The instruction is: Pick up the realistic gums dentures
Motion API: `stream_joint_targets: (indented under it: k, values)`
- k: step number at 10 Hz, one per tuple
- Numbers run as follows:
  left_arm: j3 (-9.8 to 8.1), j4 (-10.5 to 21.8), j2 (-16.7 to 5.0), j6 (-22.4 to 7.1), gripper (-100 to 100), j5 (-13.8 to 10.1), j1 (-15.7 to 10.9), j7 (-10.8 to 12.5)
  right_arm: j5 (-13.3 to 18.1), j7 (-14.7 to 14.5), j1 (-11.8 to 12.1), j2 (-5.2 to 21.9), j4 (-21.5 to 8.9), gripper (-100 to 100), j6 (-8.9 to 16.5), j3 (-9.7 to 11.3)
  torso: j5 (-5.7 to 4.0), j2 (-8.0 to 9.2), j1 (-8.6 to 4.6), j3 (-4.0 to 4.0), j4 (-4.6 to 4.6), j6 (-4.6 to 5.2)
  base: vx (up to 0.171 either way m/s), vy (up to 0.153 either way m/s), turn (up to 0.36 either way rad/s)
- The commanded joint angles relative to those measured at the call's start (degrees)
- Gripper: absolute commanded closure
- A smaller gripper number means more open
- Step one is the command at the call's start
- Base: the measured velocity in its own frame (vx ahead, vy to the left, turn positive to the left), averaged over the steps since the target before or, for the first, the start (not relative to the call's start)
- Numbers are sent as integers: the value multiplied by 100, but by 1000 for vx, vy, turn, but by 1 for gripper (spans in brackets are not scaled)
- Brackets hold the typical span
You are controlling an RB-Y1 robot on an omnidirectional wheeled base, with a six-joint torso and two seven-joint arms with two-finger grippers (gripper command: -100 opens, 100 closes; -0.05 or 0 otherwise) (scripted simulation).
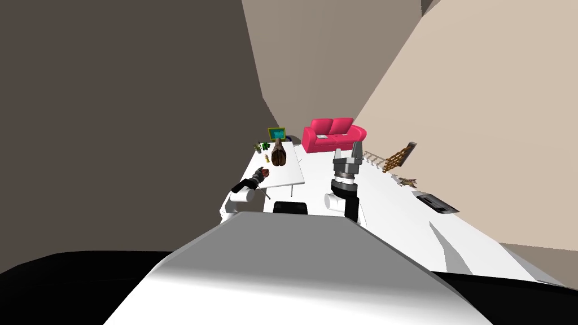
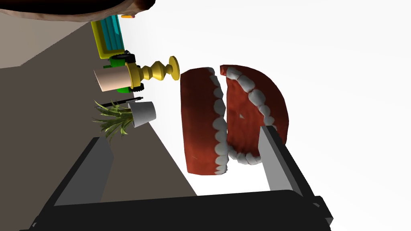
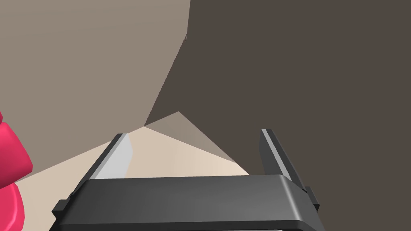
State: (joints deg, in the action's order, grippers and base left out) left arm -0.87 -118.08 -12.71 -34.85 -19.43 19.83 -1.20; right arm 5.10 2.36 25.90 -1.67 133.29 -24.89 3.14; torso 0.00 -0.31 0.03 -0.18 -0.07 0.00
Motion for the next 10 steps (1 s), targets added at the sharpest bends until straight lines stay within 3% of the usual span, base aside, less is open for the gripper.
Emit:
stream_joint_targets:
  k: [1,2,6,7,8,9,10]
  values:
    - [0,0,0,0,-100,0,0,0,0,0,0,0,0,0,0,0,0,0,0,0,0,0,29,0,-1]
    - [0,11,0,14,100,1,-5,-1,0,0,0,0,0,0,0,0,2,1,3,-1,-1,1,0,0,0]
    - [-8,0,1,30,100,4,-15,-2,0,0,-1,0,0,0,0,0,4,8,5,0,-7,4,1,0,1]
    - [-8,0,1,31,0,4,-14,-2,0,0,-1,0,0,0,0,0,4,8,5,-1,-7,4,0,0,0]
    - [-7,-168,-28,-81,100,-35,84,4,0,0,-1,0,0,0,0,0,4,8,5,-1,-7,4,-38,2,49]
    - [-8,-101,-22,-18,100,-25,47,1,0,0,-1,0,0,0,0,0,4,23,6,7,-5,0,-25,1,18]
    - [-10,-115,-25,-34,0,-29,58,1,0,0,-1,0,0,0,0,0,4,21,6,7,-4,4,0,0,0]
